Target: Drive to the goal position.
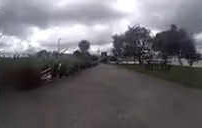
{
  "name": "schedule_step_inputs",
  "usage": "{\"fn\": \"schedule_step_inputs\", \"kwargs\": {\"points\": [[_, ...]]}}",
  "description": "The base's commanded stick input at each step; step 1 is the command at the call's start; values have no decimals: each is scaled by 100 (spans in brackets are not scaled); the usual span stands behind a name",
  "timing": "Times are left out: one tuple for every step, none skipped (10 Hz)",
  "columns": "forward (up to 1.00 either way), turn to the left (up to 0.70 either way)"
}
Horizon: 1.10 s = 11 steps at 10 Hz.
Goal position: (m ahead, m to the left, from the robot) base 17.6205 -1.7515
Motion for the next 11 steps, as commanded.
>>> {"fn": "schedule_step_inputs", "kwargs": {"points": [[100, -27], [100, -27], [100, -27], [100, -27], [100, -27], [100, -27], [100, -27], [100, -27], [100, -27], [100, -27], [100, -25]]}}
